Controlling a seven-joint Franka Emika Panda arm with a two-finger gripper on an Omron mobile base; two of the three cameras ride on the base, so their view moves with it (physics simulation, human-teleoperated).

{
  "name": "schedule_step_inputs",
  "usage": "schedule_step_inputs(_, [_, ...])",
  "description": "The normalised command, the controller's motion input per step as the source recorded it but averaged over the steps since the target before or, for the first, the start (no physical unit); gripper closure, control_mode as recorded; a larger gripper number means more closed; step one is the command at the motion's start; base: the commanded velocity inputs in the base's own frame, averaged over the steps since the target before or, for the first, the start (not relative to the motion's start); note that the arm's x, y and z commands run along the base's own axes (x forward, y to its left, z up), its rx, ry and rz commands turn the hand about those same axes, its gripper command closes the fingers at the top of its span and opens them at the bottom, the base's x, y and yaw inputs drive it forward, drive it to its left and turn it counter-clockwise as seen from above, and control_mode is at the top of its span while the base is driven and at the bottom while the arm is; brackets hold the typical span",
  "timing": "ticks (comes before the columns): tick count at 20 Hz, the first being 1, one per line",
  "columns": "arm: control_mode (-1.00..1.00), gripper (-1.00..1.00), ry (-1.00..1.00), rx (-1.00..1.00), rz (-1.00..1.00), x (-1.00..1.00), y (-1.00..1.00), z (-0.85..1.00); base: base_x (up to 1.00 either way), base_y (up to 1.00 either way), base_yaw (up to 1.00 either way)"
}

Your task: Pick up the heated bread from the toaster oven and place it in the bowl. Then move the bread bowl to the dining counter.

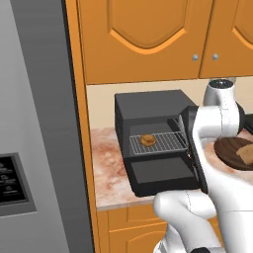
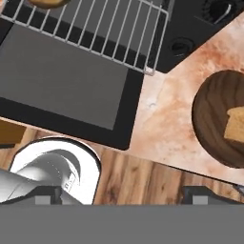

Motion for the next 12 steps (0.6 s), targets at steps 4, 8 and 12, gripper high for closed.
schedule_step_inputs(4, [-1.0,-1.0,0.0,0.31,0.01,0.2,0.98,-0.56,0.0,0.0,0.0])
schedule_step_inputs(8, [-1.0,-1.0,-0.09,0.51,-0.03,0.37,0.69,-0.48,0.0,0.0,0.0])
schedule_step_inputs(12, [-1.0,-1.0,-0.13,0.15,-0.12,0.33,0.61,0.06,0.0,0.0,0.0])
